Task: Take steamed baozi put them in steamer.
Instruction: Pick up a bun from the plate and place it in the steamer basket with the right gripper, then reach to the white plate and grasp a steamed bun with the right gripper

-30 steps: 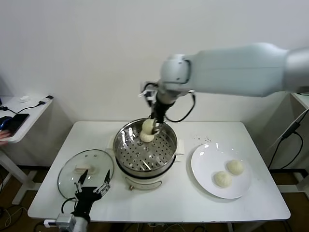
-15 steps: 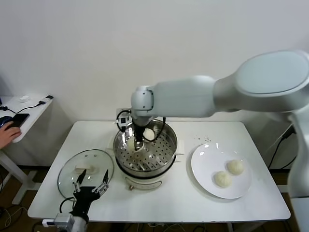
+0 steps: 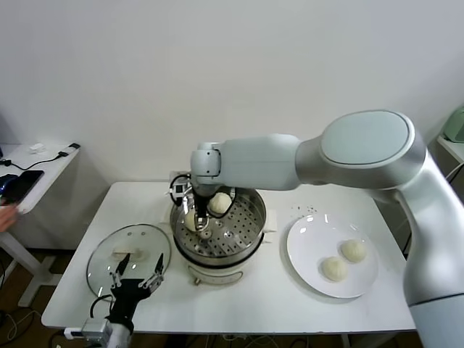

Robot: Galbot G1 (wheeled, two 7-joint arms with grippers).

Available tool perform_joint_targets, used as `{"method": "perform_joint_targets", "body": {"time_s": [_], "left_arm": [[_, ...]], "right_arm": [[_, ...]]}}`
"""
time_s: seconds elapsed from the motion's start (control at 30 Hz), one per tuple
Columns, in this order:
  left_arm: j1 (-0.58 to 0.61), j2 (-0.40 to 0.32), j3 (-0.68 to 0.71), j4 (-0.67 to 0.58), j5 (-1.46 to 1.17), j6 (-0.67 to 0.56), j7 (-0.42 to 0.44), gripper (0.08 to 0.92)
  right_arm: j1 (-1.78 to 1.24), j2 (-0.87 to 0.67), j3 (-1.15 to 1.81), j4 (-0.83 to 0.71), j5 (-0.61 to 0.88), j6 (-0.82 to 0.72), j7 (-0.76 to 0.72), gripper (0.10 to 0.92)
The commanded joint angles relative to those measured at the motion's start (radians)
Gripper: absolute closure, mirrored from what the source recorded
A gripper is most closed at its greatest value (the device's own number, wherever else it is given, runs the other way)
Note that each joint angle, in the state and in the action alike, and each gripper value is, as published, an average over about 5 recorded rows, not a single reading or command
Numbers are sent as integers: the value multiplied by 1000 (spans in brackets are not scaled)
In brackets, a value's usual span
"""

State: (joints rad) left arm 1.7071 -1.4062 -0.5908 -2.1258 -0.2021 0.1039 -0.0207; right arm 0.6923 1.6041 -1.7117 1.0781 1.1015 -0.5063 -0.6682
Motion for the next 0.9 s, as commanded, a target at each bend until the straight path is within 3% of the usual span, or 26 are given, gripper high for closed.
{"method": "perform_joint_targets", "body": {"time_s": [0.03,0.27,0.47,0.7,0.9], "left_arm": [[0,0,-2,-2,-1,2,1,177],[-3,-4,0,-9,-1,6,4,177],[-10,-6,0,-9,-2,10,5,177],[-22,-12,2,-4,-1,15,7,177],[-27,-22,5,5,1,21,7,177]], "right_arm": [[3,-27,10,-8,-18,28,-43,211],[185,-210,-9,83,-83,120,-196,203],[367,-503,-94,252,-136,195,-299,203],[477,-830,-327,490,-321,249,-280,202],[316,-1009,-331,503,-488,272,-246,203]]}}
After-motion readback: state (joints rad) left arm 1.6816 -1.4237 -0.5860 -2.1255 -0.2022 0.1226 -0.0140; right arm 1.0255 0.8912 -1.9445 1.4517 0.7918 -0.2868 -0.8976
